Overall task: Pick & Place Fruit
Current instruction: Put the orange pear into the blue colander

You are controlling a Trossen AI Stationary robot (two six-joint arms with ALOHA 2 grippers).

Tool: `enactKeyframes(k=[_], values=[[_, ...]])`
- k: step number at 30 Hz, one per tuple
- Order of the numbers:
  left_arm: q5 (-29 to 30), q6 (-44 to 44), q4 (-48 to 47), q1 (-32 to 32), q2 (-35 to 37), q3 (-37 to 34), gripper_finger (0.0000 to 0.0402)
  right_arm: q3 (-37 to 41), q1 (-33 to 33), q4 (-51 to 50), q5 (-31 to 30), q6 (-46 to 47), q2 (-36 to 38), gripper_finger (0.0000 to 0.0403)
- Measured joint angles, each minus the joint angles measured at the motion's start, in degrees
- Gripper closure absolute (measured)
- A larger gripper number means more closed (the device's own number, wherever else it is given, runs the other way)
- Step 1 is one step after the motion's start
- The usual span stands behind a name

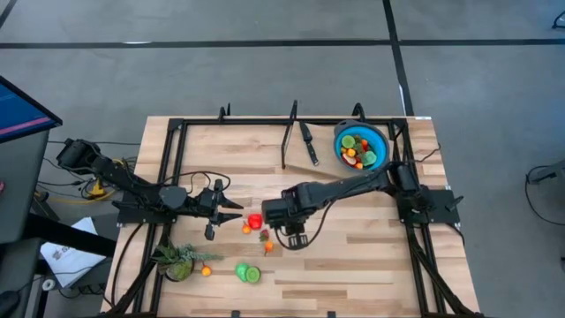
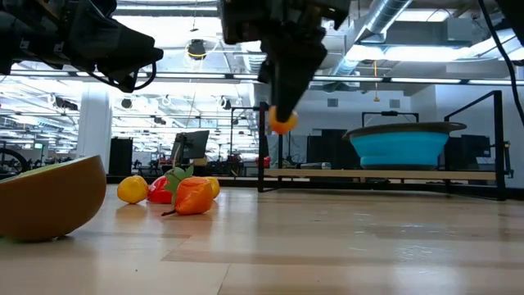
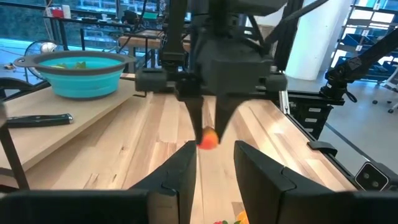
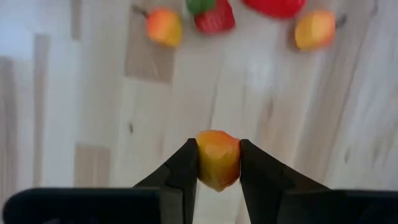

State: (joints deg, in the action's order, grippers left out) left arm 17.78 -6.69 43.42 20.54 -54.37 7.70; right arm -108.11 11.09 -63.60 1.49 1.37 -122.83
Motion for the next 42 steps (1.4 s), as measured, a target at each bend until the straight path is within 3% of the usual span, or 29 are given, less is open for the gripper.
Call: enactKeyframes(k=[13, 19, 30, 42], values=[[0.29, 3.29, -0.07, 0.01, 0.00, 0.00, 0.0298, -0.16, -7.54, -15.29, -0.26, -2.75, 3.37, 0.0320], [0.55, 3.45, -0.45, -0.01, 0.00, 0.00, 0.0298, 0.16, -13.40, -22.68, -3.67, -3.98, 7.98, 0.0321], [1.58, 3.44, -1.00, -0.05, 0.00, 0.00, 0.0298, 0.19, -28.78, -25.45, -7.58, -6.29, 15.70, 0.0321], [1.62, 3.44, -0.99, -0.05, 0.00, 0.00, 0.0298, 0.19, -45.64, -26.19, -7.58, -10.99, 15.89, 0.0322]])
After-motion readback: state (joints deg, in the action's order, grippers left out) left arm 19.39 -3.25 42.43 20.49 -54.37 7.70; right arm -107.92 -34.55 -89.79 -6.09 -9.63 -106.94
